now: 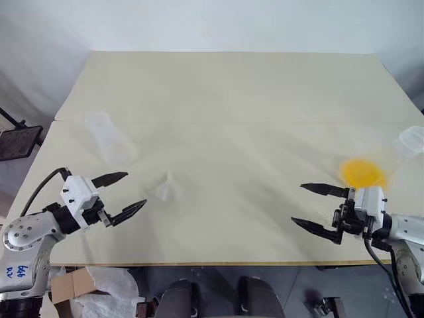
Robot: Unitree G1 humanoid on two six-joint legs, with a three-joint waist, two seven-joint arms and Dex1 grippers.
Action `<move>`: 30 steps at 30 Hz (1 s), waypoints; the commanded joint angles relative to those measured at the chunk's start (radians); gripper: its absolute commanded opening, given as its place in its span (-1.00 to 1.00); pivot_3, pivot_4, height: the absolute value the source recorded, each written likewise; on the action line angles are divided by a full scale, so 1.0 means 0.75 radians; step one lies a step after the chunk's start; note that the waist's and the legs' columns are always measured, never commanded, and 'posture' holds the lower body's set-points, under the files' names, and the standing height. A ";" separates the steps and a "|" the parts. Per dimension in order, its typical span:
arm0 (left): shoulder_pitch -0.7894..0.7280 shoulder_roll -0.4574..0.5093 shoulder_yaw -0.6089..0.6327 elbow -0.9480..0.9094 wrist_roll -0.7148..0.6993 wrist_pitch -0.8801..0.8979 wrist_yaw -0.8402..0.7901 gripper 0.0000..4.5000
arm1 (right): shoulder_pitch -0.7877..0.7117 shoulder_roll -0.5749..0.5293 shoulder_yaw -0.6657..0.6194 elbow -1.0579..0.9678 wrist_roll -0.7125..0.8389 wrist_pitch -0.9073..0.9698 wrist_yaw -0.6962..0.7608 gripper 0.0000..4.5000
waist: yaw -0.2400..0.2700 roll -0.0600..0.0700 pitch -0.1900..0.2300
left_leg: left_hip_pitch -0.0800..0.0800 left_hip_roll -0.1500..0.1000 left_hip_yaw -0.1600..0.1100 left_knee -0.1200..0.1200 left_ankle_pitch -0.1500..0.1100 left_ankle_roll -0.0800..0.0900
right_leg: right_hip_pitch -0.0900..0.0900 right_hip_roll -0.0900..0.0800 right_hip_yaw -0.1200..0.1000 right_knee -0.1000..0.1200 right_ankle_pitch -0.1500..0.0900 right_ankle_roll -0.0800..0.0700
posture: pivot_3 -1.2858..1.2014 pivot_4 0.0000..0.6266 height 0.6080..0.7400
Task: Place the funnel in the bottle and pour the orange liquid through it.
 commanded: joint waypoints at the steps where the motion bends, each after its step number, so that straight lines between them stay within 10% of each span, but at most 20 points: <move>1: 0.030 0.016 0.029 -0.066 -0.016 0.007 0.003 1.00 | -0.024 0.006 -0.016 0.000 0.007 -0.007 0.001 0.98 | -0.002 0.000 0.000 | 0.000 0.000 0.000 0.000 0.000 0.000 | 0.000 0.000 0.000 0.000 0.000 0.000 | 0.03 -0.52 1.00; 19: 0.301 -0.428 0.427 0.017 -0.166 -0.008 0.477 1.00 | -0.410 0.469 0.270 -0.166 -0.023 0.190 -0.433 0.98 | 0.015 -0.004 -0.002 | 0.000 0.000 -0.005 0.001 -0.001 -0.001 | 0.000 -0.002 -0.002 0.002 0.000 0.000 | 0.03 -0.52 1.00; 30: -0.084 -0.289 0.324 0.079 -0.166 0.121 0.559 1.00 | -0.335 0.355 0.205 -0.172 -0.014 0.203 -0.393 0.98 | 0.020 -0.009 -0.006 | 0.000 -0.002 -0.003 0.001 -0.001 0.000 | 0.000 -0.002 -0.003 0.004 0.000 0.000 | 0.03 -0.52 1.00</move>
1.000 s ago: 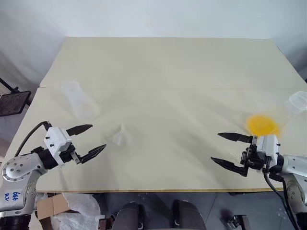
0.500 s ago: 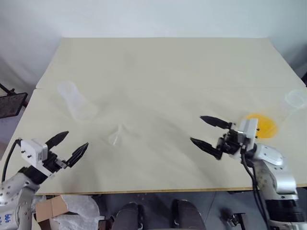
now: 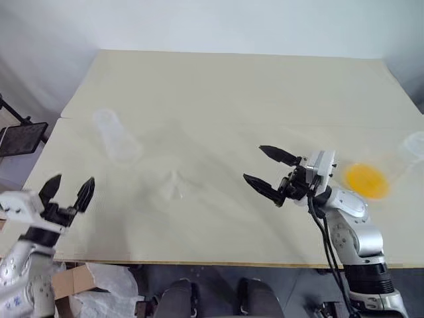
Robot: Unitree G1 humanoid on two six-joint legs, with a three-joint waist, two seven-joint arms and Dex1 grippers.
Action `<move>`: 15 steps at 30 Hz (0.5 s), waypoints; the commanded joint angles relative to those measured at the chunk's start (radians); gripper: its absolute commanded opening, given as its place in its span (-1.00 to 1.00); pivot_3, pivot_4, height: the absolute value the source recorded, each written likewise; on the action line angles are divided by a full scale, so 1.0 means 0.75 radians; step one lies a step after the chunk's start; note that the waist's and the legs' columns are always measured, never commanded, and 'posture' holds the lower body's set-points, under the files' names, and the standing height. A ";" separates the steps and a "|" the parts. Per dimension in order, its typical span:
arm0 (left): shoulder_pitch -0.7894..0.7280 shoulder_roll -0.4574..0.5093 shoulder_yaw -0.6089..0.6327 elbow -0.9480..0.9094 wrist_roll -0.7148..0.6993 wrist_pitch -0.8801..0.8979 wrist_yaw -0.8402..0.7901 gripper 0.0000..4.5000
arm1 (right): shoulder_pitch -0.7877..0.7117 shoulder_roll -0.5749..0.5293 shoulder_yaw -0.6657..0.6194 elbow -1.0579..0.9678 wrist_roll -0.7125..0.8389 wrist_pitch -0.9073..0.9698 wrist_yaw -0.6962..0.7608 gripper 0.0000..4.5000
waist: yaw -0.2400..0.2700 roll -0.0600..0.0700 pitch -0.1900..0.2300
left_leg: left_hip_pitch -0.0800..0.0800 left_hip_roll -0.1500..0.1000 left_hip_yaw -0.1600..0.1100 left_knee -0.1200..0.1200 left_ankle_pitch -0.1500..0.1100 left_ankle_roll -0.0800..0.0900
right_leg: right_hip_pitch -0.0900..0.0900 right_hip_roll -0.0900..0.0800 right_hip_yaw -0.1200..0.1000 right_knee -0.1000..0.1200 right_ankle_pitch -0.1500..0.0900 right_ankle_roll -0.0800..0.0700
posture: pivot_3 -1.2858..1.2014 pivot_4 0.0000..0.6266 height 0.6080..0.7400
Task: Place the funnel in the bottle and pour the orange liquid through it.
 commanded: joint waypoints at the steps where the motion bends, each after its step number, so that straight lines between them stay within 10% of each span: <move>1: -0.080 0.052 -0.008 0.033 -0.014 0.030 0.014 1.00 | 0.016 -0.025 -0.048 -0.045 0.017 -0.008 0.004 0.98 | -0.011 0.000 0.000 | 0.000 0.000 0.000 0.000 0.000 0.000 | 0.000 0.000 0.000 0.000 0.000 0.000 | 0.03 -0.52 1.00; 15: -0.746 0.155 -0.257 0.607 0.180 0.002 0.015 1.00 | 0.065 0.016 -0.028 -0.100 -0.002 -0.019 -0.060 0.98 | -0.028 -0.002 -0.001 | 0.000 -0.003 0.001 -0.001 0.001 -0.002 | -0.001 0.004 -0.004 0.000 0.000 0.000 | 0.03 -0.52 1.00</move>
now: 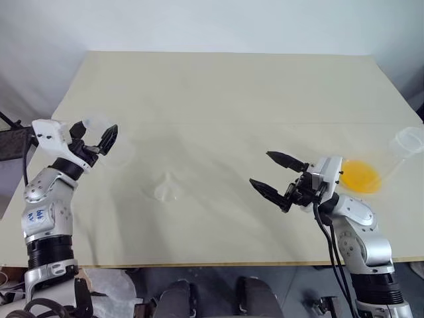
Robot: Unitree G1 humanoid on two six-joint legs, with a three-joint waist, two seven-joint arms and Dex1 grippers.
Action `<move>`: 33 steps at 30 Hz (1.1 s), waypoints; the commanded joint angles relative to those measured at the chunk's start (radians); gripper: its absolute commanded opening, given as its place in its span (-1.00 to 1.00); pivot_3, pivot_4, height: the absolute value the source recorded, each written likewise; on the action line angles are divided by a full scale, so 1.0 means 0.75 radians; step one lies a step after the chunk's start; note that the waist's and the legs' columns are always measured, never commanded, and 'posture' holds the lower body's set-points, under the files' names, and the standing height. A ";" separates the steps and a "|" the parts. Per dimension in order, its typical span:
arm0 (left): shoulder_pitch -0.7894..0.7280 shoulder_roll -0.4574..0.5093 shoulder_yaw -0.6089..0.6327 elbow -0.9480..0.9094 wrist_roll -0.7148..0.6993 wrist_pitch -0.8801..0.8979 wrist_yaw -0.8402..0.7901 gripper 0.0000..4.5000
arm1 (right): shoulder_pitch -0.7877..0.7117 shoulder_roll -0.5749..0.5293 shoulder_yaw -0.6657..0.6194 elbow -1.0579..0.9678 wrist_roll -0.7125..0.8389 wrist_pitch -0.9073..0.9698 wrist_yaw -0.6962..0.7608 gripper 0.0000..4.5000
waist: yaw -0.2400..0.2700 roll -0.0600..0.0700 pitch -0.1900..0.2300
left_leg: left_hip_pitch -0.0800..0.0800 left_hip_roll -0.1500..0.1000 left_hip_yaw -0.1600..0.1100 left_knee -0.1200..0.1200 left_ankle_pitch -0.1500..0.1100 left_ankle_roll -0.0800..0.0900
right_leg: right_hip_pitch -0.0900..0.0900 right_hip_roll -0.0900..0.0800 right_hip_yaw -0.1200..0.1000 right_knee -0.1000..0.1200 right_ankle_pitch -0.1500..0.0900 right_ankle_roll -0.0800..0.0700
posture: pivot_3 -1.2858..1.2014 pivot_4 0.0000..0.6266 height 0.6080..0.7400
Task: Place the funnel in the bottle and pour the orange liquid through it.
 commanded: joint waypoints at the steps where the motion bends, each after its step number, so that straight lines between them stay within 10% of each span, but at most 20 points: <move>1: -0.076 0.035 -0.015 0.088 0.049 -0.065 -0.017 1.00 | -0.005 0.016 -0.002 -0.051 -0.002 -0.021 -0.021 0.98 | 0.001 0.000 0.000 | 0.000 0.000 0.000 0.000 0.000 0.000 | 0.000 0.000 0.000 0.000 0.000 0.000 | 0.03 -0.52 1.00; 10: -0.083 0.064 -0.012 0.129 0.060 -0.101 -0.068 0.11 | 0.031 0.041 -0.006 -0.070 -0.024 -0.049 -0.055 1.00 | 0.003 0.000 0.000 | 0.000 0.001 0.000 0.000 0.000 0.000 | 0.000 0.000 0.000 0.000 0.000 0.000 | 0.03 -0.52 1.00; 20: -0.391 -0.092 -0.323 -0.026 -0.003 -0.015 -0.416 0.11 | 0.190 -0.030 -0.176 -0.190 -0.013 -0.045 -0.130 1.00 | 0.047 -0.003 0.001 | -0.004 0.000 -0.006 0.006 0.000 0.000 | 0.002 -0.002 -0.002 0.001 0.001 0.001 | 0.03 -0.52 1.00; 33: -0.755 -0.556 -0.718 0.635 0.300 -0.381 -0.682 0.11 | 0.630 -0.079 -0.470 -0.483 0.023 -0.022 -0.255 1.00 | 0.027 -0.004 0.000 | -0.003 -0.001 0.009 0.000 0.001 0.000 | 0.000 0.003 -0.001 -0.006 0.000 0.000 | 0.03 -0.52 1.00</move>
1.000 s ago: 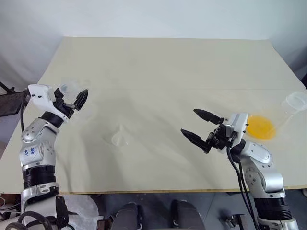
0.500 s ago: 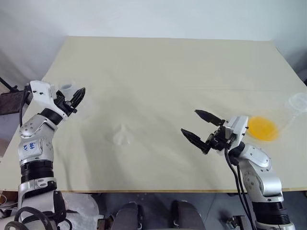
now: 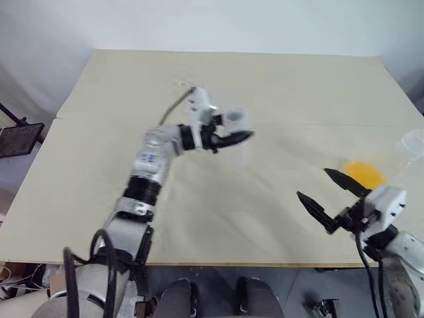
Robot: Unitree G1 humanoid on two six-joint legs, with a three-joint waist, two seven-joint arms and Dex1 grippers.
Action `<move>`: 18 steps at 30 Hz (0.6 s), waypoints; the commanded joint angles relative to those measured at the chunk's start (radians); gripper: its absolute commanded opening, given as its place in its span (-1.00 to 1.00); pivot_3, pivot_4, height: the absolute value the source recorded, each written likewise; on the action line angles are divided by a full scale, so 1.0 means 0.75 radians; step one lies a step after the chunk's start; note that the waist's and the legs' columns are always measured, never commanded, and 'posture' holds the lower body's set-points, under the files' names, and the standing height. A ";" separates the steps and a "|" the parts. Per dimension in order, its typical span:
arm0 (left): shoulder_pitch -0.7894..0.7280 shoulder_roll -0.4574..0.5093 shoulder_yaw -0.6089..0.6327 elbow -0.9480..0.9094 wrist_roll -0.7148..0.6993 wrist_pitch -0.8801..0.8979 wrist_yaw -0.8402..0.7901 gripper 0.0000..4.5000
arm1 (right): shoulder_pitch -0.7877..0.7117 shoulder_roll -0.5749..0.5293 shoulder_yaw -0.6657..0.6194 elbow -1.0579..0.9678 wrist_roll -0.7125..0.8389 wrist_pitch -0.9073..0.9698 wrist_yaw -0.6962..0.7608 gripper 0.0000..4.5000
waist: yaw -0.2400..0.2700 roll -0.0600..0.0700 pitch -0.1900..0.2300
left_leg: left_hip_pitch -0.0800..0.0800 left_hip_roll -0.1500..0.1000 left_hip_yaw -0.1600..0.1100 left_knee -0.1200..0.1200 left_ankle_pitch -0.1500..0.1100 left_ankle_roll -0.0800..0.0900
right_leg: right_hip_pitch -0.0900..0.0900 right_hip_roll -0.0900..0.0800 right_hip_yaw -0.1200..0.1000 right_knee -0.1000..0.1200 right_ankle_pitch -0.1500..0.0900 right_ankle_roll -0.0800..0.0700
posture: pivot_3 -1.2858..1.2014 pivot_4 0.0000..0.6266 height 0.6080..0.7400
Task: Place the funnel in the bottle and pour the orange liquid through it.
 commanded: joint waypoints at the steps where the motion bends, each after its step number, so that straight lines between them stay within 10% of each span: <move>1: -0.071 -0.014 -0.015 0.150 0.104 -0.215 0.000 0.11 | 0.066 0.032 -0.037 -0.136 0.025 0.000 -0.067 1.00 | -0.004 0.000 0.000 | 0.001 0.000 0.000 0.000 0.000 0.000 | 0.000 0.000 0.002 0.000 0.000 0.000 | 0.03 -0.52 1.00; 7: -0.109 -0.042 0.022 0.290 0.130 -0.309 -0.027 0.11 | 0.122 0.062 -0.013 -0.198 0.012 -0.003 -0.123 1.00 | 0.012 0.000 0.000 | 0.000 -0.001 -0.002 0.002 0.000 0.002 | 0.000 -0.002 0.002 0.000 0.000 0.001 | 0.03 -0.52 1.00; 13: -0.092 -0.020 0.123 0.273 0.048 -0.292 -0.117 0.99 | 0.071 0.050 0.007 -0.164 0.011 -0.003 -0.126 1.00 | 0.010 0.000 0.000 | 0.000 -0.001 -0.003 0.002 0.000 0.003 | 0.000 -0.002 0.002 0.001 0.000 0.001 | 0.03 -0.52 1.00; 18: -0.079 0.064 0.241 0.227 -0.057 -0.237 -0.225 0.99 | 0.005 0.036 0.030 -0.130 0.011 0.006 -0.112 1.00 | 0.005 0.000 0.000 | 0.000 0.000 -0.003 0.002 0.000 0.003 | -0.001 -0.002 0.001 0.002 0.000 0.001 | 0.03 -0.52 1.00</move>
